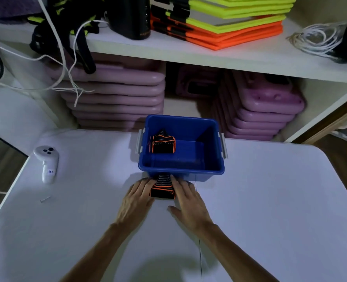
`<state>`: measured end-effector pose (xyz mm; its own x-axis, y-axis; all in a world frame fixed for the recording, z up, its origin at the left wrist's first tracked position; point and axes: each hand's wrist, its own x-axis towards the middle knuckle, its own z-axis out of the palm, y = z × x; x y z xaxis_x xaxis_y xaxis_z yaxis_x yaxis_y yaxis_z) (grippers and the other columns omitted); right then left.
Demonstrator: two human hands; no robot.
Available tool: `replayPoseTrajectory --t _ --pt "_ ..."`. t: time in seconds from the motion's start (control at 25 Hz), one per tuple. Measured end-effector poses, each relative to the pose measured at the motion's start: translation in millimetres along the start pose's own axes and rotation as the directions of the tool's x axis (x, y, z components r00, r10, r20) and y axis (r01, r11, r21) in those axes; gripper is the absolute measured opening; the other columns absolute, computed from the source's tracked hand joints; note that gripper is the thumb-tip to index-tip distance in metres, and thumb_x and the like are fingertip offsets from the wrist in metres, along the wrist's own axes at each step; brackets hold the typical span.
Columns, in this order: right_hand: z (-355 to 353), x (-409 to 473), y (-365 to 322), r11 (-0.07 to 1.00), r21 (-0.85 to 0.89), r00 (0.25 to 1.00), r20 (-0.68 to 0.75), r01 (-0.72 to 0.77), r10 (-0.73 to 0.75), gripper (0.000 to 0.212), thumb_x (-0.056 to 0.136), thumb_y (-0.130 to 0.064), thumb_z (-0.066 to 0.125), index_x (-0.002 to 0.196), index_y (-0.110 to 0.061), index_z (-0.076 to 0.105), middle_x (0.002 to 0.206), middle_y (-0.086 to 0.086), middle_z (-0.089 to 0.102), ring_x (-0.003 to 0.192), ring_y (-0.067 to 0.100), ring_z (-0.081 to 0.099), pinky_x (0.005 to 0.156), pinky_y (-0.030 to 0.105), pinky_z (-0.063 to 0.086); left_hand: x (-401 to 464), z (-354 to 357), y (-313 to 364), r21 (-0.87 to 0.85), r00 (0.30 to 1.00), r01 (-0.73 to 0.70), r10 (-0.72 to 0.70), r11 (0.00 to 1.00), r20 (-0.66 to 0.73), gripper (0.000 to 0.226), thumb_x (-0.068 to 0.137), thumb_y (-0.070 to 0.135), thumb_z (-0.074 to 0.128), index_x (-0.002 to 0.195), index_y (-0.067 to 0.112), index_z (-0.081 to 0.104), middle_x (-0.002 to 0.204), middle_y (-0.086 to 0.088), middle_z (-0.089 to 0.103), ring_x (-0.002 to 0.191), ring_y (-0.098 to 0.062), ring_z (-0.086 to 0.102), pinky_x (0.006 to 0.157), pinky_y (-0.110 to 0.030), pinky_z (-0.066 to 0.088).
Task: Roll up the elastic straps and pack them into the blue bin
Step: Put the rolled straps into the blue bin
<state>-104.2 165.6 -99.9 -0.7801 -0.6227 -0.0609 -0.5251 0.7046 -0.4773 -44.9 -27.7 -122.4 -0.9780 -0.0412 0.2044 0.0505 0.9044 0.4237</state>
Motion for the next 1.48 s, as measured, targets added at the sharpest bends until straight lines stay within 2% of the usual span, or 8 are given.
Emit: replayPoseTrajectory --t 0.12,0.32,0.56,0.72,0.84,1.12,1.36,1.48 --pt "20 7 0 0.996 -0.08 0.998 -0.046 0.034 -0.037 0.081 0.088 -0.024 0.067 0.152 -0.025 0.018 0.156 0.002 0.031 0.142 0.023 0.031 0.112 0.042 0.039 2 -3 3 0.05 0.997 -0.061 0.063 0.997 -0.042 0.038 0.08 0.011 0.061 0.118 0.008 0.054 0.113 -0.011 0.066 0.101 -0.029 0.064 0.085 -0.039 0.056" --pt "22 0 8 0.988 -0.08 0.982 -0.126 0.134 -0.143 0.049 0.093 -0.019 0.062 0.14 -0.019 0.046 0.149 0.0 0.046 0.141 0.021 0.036 0.114 0.038 0.037 -15 -11 14 0.016 0.993 -0.112 0.113 0.994 -0.038 0.028 0.089 0.021 0.052 0.115 0.013 0.06 0.114 -0.004 0.065 0.1 -0.023 0.064 0.076 -0.036 0.059" --pt "-17 -9 15 0.936 -0.18 0.888 -0.301 0.304 -0.347 0.038 0.095 -0.022 0.052 0.132 -0.013 0.055 0.14 0.006 0.057 0.125 0.027 0.048 0.096 0.038 0.053 -12 -57 32 0.04 0.955 -0.239 0.243 0.97 -0.17 0.029 0.089 0.022 0.06 0.116 0.011 0.061 0.126 -0.01 0.06 0.119 -0.026 0.054 0.095 -0.036 0.046" --pt "-71 7 10 0.902 -0.196 0.806 -0.406 0.384 -0.431 0.031 0.103 -0.024 0.043 0.131 -0.013 0.05 0.139 0.009 0.055 0.12 0.029 0.049 0.097 0.033 0.049 45 -93 30 0.058 0.94 -0.098 0.111 0.994 -0.323 0.037 0.096 0.028 0.044 0.124 0.01 0.059 0.137 -0.013 0.053 0.126 -0.027 0.047 0.098 -0.034 0.037" --pt "-101 29 14 0.931 -0.14 0.833 -0.415 0.338 -0.365 0.034 0.096 -0.015 0.058 0.129 -0.013 0.05 0.14 0.007 0.051 0.122 0.025 0.044 0.107 0.031 0.039 94 -92 23 0.047 0.955 -0.005 0.019 0.999 -0.297 0.044 0.098 0.033 0.035 0.133 0.011 0.052 0.144 -0.014 0.046 0.131 -0.029 0.043 0.104 -0.036 0.034" --pt "-123 102 55 0.976 -0.19 0.986 -0.102 0.11 -0.131 0.044 0.082 0.004 0.059 0.123 -0.009 0.052 0.13 0.01 0.052 0.112 0.032 0.048 0.095 0.047 0.047 130 -45 -3 0.049 0.996 0.077 -0.075 0.996 -0.043 0.07 0.097 0.056 0.008 0.151 0.014 0.024 0.16 -0.013 0.012 0.149 -0.028 0.009 0.12 -0.042 0.02" --pt "-110 156 46 0.941 -0.339 0.999 0.031 -0.011 0.023 0.065 0.083 0.007 0.056 0.142 -0.012 0.035 0.138 0.012 0.04 0.121 0.037 0.041 0.1 0.048 0.045 131 -42 -8 -0.019 0.999 0.052 -0.052 0.998 0.008 0.069 0.095 0.058 0.002 0.153 0.021 0.008 0.162 -0.007 -0.004 0.149 -0.02 -0.013 0.121 -0.035 0.003" --pt "-91 164 52 0.955 -0.293 0.991 0.114 -0.037 0.073 0.053 0.093 -0.002 0.049 0.142 -0.014 0.034 0.146 0.014 0.033 0.125 0.04 0.042 0.107 0.047 0.037 131 -43 -9 -0.028 0.999 0.027 -0.026 0.999 0.023 0.067 0.095 0.059 0.001 0.152 0.024 0.003 0.162 -0.005 -0.008 0.149 -0.018 -0.014 0.121 -0.033 0.002"
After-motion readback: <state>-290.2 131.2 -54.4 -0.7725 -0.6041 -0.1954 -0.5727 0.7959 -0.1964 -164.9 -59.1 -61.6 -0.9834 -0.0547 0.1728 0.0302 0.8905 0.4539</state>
